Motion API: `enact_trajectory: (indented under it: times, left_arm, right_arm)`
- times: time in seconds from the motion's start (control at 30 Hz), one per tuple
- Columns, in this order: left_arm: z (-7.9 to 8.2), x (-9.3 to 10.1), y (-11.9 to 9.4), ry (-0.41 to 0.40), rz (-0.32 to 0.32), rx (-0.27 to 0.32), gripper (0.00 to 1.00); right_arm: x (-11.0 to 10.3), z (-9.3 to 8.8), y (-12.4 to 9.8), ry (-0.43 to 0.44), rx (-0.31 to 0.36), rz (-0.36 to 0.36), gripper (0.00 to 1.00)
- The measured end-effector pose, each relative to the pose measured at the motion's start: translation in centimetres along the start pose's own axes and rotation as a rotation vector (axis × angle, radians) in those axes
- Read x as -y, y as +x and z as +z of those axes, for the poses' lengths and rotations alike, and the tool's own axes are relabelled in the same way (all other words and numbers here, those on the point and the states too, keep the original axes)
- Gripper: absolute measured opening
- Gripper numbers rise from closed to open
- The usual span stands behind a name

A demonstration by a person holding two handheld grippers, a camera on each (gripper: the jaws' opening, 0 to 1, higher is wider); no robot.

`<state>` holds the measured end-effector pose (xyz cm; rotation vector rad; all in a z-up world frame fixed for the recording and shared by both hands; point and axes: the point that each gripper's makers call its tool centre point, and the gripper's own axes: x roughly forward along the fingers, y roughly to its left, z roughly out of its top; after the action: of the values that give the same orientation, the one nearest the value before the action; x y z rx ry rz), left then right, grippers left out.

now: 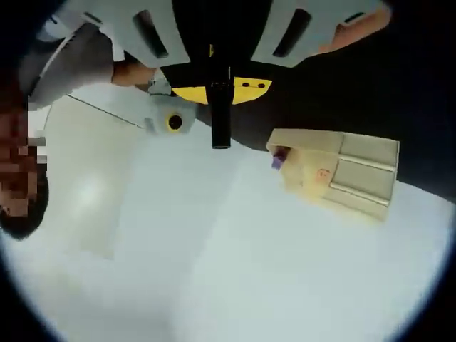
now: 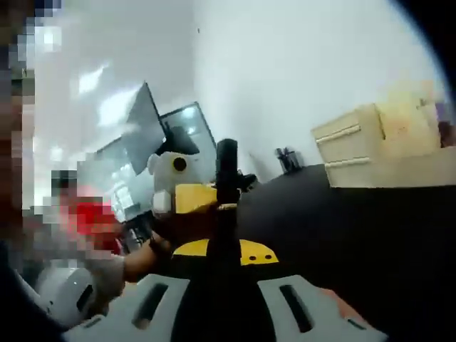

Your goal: Open the drawer, pick up the cosmetic bottles from the table one by one, place them into the drawer, release the gripper, close the drawer, and move the gripper away

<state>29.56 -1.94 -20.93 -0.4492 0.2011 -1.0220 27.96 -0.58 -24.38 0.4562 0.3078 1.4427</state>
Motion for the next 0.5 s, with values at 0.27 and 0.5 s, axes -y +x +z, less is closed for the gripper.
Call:
enact_trajectory:
  times: [0.27,0.5]
  left_arm:
    - [0.12,0.45,-0.04,-0.083,-0.075,0.017,0.06]
    - [-0.23,0.6,0.3,-0.1,-0.094,0.016,0.08]
  right_arm:
    - [-1.06,0.13,0.07,0.159,0.012,0.1,0.08]
    - [-1.05,0.25,0.08,0.185,0.027,0.107,0.08]
